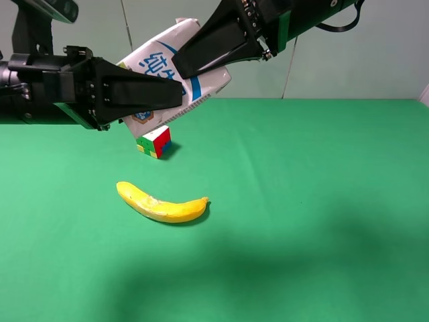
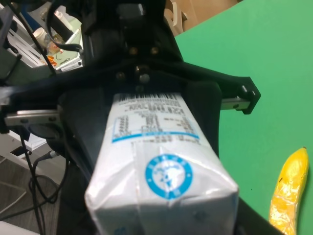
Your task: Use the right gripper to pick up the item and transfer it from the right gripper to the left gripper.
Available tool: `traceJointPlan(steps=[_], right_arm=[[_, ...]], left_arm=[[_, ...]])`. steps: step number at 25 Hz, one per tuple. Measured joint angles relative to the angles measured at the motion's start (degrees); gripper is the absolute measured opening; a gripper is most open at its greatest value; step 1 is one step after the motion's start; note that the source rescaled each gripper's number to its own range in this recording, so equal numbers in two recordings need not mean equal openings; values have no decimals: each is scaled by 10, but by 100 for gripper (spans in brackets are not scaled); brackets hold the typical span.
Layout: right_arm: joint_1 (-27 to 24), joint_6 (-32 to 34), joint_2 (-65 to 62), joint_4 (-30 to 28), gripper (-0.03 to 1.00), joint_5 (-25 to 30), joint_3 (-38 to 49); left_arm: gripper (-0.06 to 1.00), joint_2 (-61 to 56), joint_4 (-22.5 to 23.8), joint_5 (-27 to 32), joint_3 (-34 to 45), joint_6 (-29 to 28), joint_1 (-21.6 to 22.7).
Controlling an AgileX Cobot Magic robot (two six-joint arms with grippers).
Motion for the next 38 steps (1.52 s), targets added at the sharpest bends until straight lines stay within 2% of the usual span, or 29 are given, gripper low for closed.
traceJointPlan(steps=[6,7,8,9,10,12,13,24,33,38], right_arm=[[0,7,0,-1,1,0,0],[0,14,0,-1,10,-1,0],[0,26,0,6,37,-2,0],[0,36,-1,11,62,-1,0],[0,45,-3,11,78,-4,0],[0,52,-5,10,91,-7,0],[0,54,-5,10,95,-9,0],[0,59,-5,-5,100,-13,-2],[0,131,-5,-149,100,-13,-74],[-11,167,-17,-215,100,-13,-81]], left_arm=[[8,0,0,0,0,1,0],[7,0,1,0,0,3,0],[1,0,3,-3,0,5,0],[0,1,10,-12,0,5,0],[0,2,12,-17,0,7,0],[0,5,12,-22,0,7,0],[0,5,12,-22,0,7,0],[0,5,12,-23,0,7,0],[0,5,12,-22,0,7,0],[0,5,12,-22,0,7,0]])
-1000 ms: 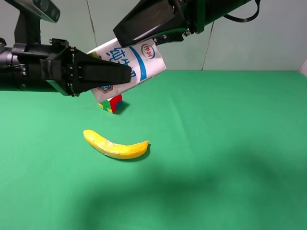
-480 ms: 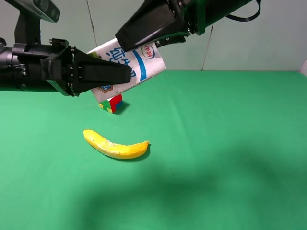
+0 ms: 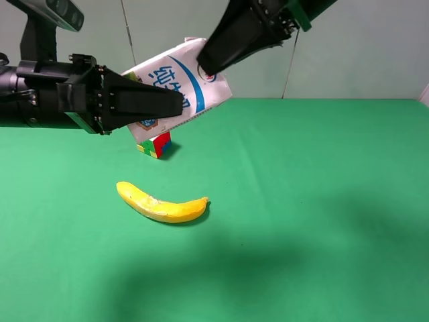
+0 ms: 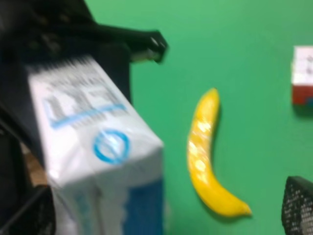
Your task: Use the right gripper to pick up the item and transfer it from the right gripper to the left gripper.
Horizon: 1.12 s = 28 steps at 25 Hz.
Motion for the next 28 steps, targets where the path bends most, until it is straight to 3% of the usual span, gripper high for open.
traceJointPlan(steps=[11,28], right_arm=[[-117,73,-139,-91,100,-35,32],[-119,318,-407,-311,100,-173,307]], left_arm=[[0,0,-1,0,0,0,0],[0,0,-1,0,0,0,0]])
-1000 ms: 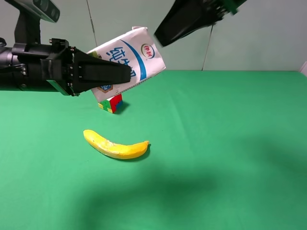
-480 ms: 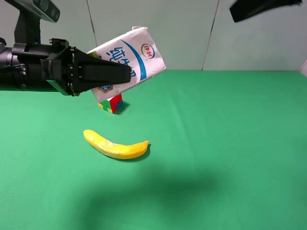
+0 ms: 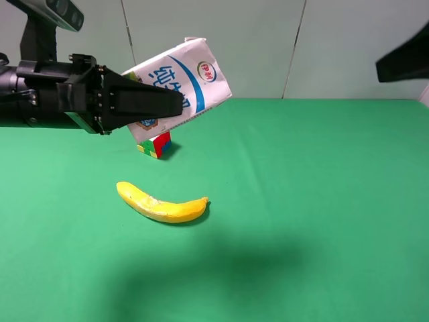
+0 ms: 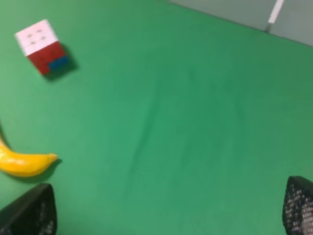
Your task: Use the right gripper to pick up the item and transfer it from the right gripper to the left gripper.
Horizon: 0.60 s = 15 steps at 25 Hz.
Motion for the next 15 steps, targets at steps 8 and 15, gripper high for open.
traceJointPlan(steps=[8,15], right_arm=[[0,72,-140,-63,100,-5,119],[0,91,-286,-69,100,-1,213]], left_arm=[[0,0,0,0,0,0,0],[0,0,0,0,0,0,0]])
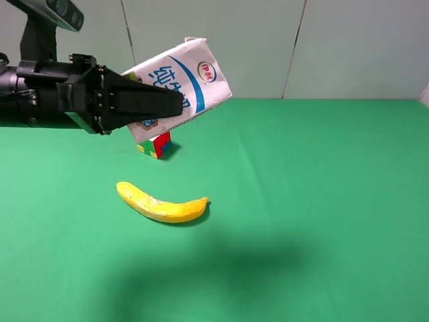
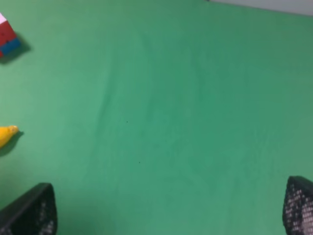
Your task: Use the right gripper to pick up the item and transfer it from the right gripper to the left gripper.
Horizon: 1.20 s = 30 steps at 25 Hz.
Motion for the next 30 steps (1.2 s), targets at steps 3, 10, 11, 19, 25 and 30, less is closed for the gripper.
traceJointPlan(steps=[3,10,11,19,25,30], right_arm=[[0,9,-55,0,100,16,19],[0,15,-165,-1,100,63,51],[0,15,-176,-1,100,71,56],[0,21,-206,-17,100,80,60],[0,57,-206,-79,100,80,60],[0,69,-206,-80,100,80,60]], left_arm=[[0,0,0,0,0,0,0],[0,0,0,0,0,0,0],[0,0,0,0,0,0,0],[0,0,0,0,0,0,0],[0,0,0,0,0,0,0],[0,0,0,0,0,0,0]])
